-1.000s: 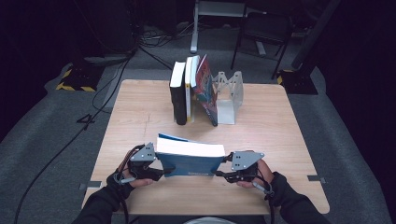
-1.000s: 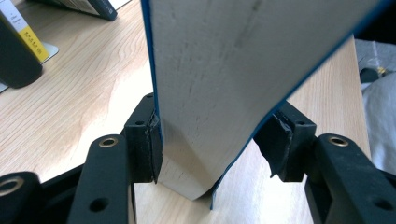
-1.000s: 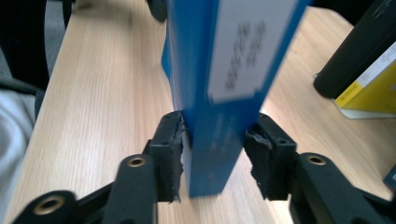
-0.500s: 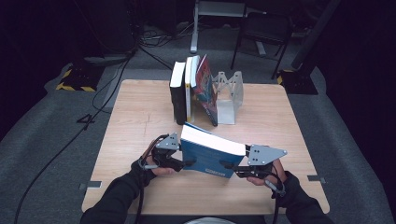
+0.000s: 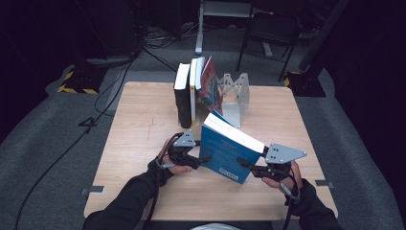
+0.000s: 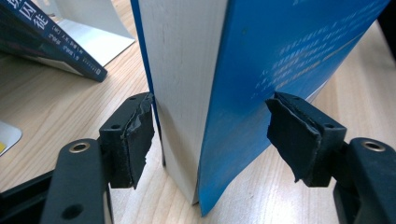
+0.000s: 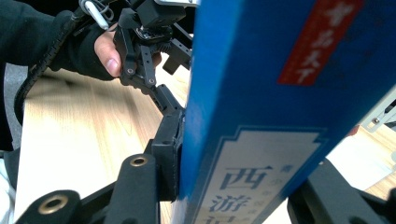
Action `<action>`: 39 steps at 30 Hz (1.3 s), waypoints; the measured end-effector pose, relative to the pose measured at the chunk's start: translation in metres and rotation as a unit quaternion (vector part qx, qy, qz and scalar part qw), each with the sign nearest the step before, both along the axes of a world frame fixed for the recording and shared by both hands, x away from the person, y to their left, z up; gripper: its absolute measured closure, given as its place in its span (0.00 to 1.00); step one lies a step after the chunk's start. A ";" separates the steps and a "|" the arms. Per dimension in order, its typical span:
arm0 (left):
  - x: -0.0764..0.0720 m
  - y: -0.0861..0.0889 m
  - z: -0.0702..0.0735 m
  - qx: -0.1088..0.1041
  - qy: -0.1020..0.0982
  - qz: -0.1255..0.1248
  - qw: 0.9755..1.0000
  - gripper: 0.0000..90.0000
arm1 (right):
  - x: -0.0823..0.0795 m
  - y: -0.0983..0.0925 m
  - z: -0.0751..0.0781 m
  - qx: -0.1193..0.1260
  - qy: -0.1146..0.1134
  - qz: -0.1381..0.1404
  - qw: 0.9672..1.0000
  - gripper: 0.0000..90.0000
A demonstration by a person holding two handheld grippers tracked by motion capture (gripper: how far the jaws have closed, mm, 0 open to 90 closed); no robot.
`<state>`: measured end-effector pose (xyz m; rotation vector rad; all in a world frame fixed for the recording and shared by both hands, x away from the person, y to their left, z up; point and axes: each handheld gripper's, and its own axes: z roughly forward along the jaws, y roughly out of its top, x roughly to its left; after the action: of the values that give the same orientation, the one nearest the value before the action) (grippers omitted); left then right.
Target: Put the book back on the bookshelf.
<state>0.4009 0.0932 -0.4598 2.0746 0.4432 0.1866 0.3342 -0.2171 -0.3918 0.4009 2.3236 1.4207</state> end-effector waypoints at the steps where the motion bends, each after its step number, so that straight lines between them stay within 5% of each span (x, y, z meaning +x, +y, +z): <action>1: -0.001 -0.001 0.000 0.002 0.002 -0.005 1.000 0.35 | -0.001 0.003 0.002 -0.006 -0.007 0.003 1.000 0.64; 4: -0.003 -0.002 0.000 0.004 -0.001 0.001 1.000 0.35 | -0.001 0.005 0.004 -0.008 -0.011 0.004 1.000 0.63; 13: -0.004 -0.005 0.001 0.006 -0.011 0.010 1.000 0.36 | 0.010 0.010 0.024 0.007 0.025 0.006 1.000 0.56; 26: -0.002 -0.012 0.003 0.012 -0.011 0.017 1.000 0.34 | 0.019 0.018 0.040 0.001 0.053 -0.018 0.998 0.66; 30: -0.005 -0.005 0.006 0.032 -0.017 0.025 0.999 0.34 | 0.022 0.016 0.046 -0.003 0.059 -0.025 0.998 0.66; 32: -0.012 0.004 0.006 0.076 -0.017 0.046 0.996 0.34 | 0.022 0.015 0.048 -0.005 0.058 -0.029 0.998 0.66; 37: -0.035 0.030 -0.005 0.131 0.009 0.062 0.989 0.27 | 0.023 0.008 0.054 -0.003 0.058 -0.044 0.997 0.66; 39: -0.046 0.037 -0.009 0.155 0.001 0.070 0.985 0.26 | 0.023 0.005 0.056 -0.004 0.056 -0.048 0.997 0.67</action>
<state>0.3553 0.1298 -0.4692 2.3484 0.5937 0.3558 0.3573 -0.2120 -0.3358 0.5956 2.3628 1.3766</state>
